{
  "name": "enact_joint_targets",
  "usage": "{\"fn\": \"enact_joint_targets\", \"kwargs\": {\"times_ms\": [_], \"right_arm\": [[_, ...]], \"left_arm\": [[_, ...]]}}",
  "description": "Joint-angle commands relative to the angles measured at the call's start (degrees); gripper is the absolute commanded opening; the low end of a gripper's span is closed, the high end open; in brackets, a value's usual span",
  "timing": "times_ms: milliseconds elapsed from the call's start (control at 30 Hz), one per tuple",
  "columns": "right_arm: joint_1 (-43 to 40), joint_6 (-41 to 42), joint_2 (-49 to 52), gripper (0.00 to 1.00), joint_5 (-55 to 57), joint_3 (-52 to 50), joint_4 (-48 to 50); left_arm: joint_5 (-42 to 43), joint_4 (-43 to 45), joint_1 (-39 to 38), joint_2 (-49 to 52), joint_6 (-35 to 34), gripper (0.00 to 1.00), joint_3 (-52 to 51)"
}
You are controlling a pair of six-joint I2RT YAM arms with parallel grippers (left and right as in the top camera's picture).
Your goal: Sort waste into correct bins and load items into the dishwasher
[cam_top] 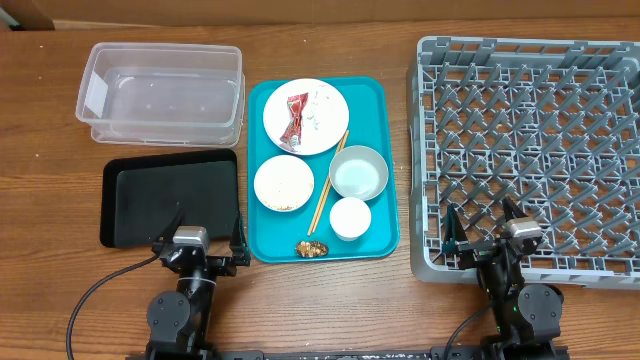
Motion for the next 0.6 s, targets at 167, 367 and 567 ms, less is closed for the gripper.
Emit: {"fn": "enact_joint_targets", "kwargs": {"times_ms": [167, 367, 567], "right_arm": [[0.3, 0.2, -0.4, 1.0, -0.1, -0.6, 0.4], [0.3, 0.7, -0.4, 1.0, -1.6, -0.6, 1.0], [0.3, 4.8, -0.4, 1.0, -2.9, -0.6, 1.4]], "left_arm": [[0.2, 0.2, 0.4, 0.1, -0.2, 1.0, -0.2], [0.3, 0.2, 0.4, 0.1, -0.3, 1.0, -0.2], [0.2, 0.0, 0.4, 0.1, -0.9, 1.0, -0.2]]}}
